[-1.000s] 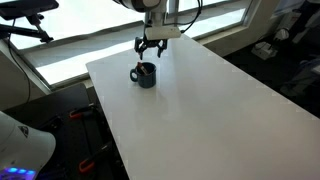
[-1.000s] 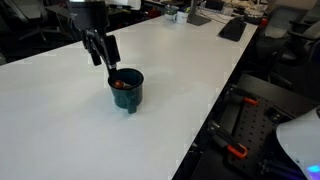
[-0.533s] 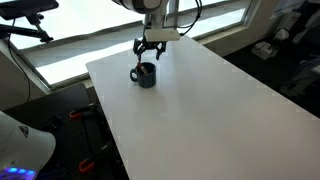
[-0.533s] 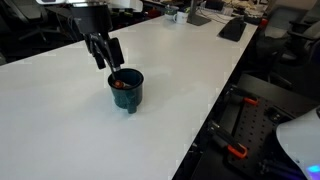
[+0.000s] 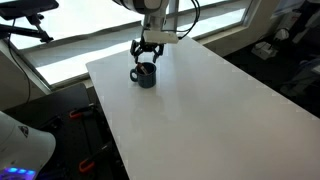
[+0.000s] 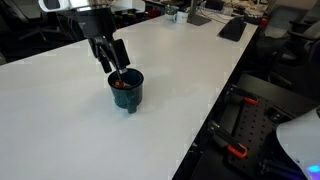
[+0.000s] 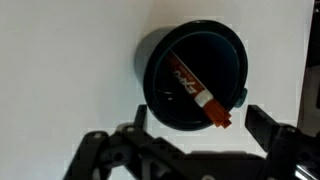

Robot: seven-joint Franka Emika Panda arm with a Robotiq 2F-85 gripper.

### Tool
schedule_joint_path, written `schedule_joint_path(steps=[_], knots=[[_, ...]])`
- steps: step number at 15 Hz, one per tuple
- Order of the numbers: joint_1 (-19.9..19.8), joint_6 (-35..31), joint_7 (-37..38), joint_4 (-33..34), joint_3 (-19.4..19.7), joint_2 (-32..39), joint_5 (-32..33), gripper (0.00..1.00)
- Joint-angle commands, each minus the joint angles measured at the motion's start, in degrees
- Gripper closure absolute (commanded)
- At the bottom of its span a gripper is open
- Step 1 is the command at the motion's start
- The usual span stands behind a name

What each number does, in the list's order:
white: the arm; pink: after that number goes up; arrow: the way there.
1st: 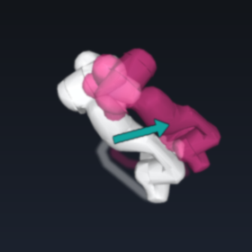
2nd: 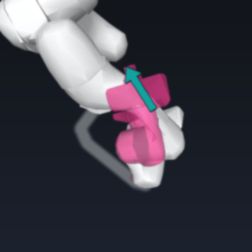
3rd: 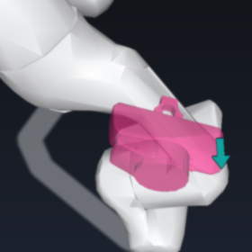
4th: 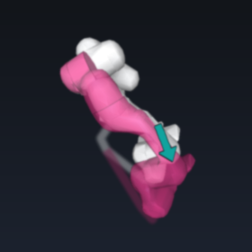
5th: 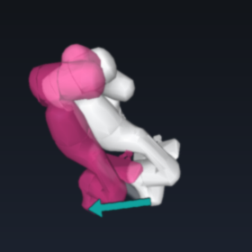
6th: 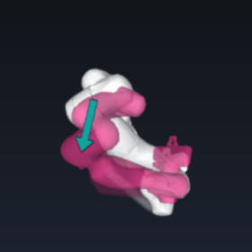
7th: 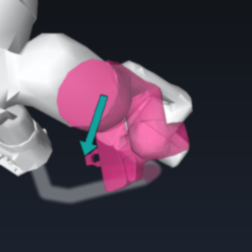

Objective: Remove the marker from the cup

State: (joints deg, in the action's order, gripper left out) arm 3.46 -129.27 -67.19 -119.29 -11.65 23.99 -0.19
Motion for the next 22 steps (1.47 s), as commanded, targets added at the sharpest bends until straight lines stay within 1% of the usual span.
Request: schedule_joint_path(steps=[1, 2, 3, 4, 6, 7, 8, 9, 10, 11, 13, 14, 15, 19, 22], knots=[[0.36, 2.54, 0.93, 1.49, -0.01, 0.32, 0.83, 0.00], [0.41, 2.55, 0.99, 1.49, 0.01, 0.23, 0.89, 0.15], [0.44, 2.51, 0.99, 1.43, -0.01, 0.12, 0.91, 0.26], [0.47, 2.45, 1.01, 1.35, -0.01, -0.02, 0.95, 0.32], [0.52, 2.42, 1.03, 1.56, -0.02, -0.12, 0.98, 0.49], [0.56, 2.56, 1.06, 1.66, -0.05, -0.17, 0.97, 0.53], [0.66, 2.95, 1.14, 1.86, -0.05, -0.24, 0.96, 0.43], [0.77, 3.16, 1.19, 1.99, -0.05, -0.32, 0.98, 0.21], [0.87, 3.09, 1.19, 1.95, -0.06, -0.43, 1.02, 0.27], [1.03, 2.94, 1.47, 1.81, 0.02, -0.54, 1.21, 0.27], [1.10, 2.96, 1.45, 1.71, 0.02, -0.65, 1.28, 0.15], [1.09, 3.08, 1.41, 1.68, 0.02, -0.73, 1.28, 0.06], [1.15, 3.16, 1.58, 1.59, 0.06, -0.85, 1.36, 0.01], [1.62, 4.59, 4.76, 0.99, 0.68, -1.75, 2.73, 0.00], [1.41, 3.54, 6.55, 0.13, 0.65, -3.09, 3.41, 0.00]])
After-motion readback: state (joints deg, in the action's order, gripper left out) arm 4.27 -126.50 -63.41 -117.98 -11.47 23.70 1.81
